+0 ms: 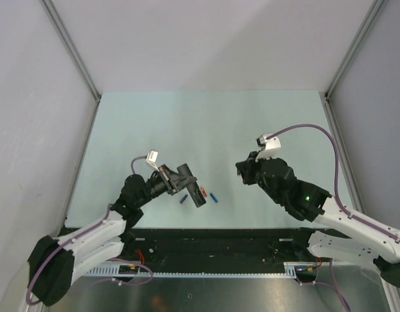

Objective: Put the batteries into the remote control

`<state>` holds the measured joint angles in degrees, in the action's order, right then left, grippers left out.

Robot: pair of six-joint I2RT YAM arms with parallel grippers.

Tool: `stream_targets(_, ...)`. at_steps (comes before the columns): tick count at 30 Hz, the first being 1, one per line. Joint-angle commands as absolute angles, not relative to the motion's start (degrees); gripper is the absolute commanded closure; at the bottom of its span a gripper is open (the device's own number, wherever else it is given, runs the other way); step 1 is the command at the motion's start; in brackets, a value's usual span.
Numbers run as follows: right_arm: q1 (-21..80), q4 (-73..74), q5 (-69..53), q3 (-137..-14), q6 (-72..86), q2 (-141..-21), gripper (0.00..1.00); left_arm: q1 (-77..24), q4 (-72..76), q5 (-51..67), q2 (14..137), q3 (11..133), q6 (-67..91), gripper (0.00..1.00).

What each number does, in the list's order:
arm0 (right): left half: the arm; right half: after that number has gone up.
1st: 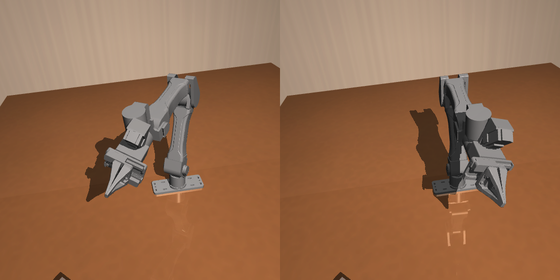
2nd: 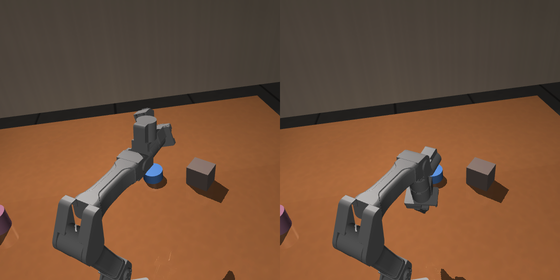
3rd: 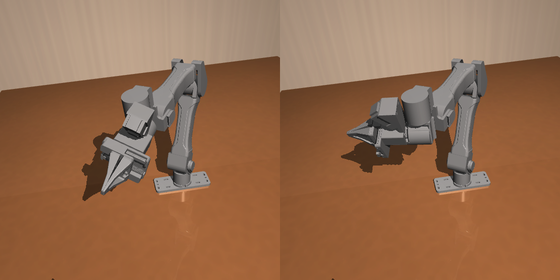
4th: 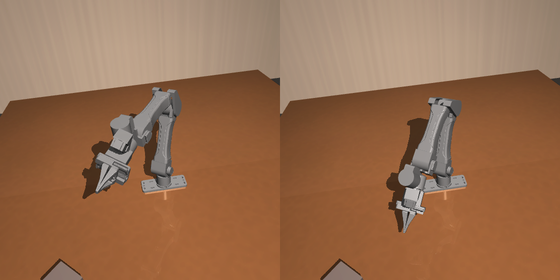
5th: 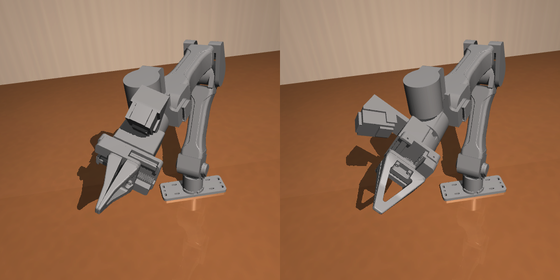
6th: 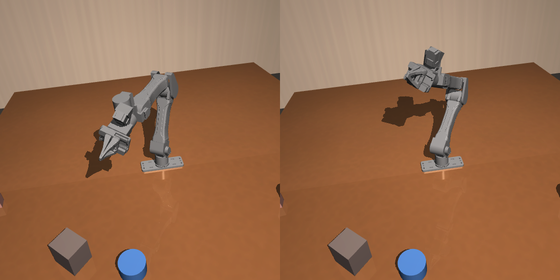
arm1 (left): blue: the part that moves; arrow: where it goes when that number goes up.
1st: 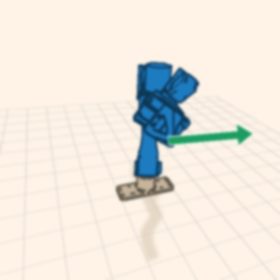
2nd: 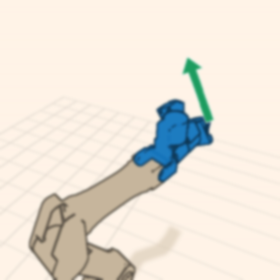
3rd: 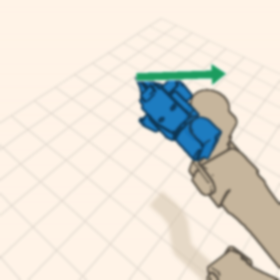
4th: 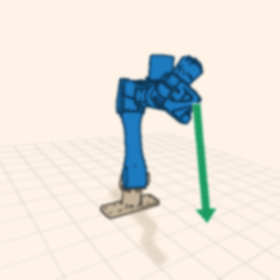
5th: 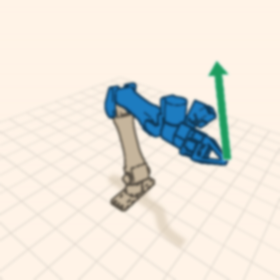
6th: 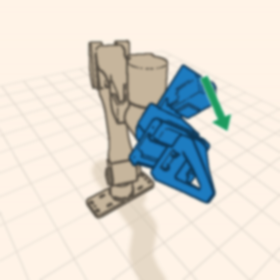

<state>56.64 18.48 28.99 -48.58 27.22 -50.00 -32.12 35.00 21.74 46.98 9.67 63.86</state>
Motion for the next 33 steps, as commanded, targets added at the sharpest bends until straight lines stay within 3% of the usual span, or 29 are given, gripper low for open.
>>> stream_targets(1,57.3,10.5,18.4,-46.8,19.1,-47.3,1.0,-32.9,45.0,24.6,52.8,14.8,63.1,1.0)
stream_targets(6,59.3,8.6,12.7,-46.8,18.0,-44.5,1.0,-33.5,49.5,25.7,60.2,17.7,64.1,1.0)
stream_targets(19,72.9,-3.0,25.9,-45.0,15.9,-52.3,1.0,-35.9,71.4,25.7,74.0,17.8,72.4,1.0)
stream_targets(33,74.1,-6.4,30.8,-43.6,15.4,-56.8,1.0,-35.9,75.7,26.1,74.9,18.1,76.4,1.0)
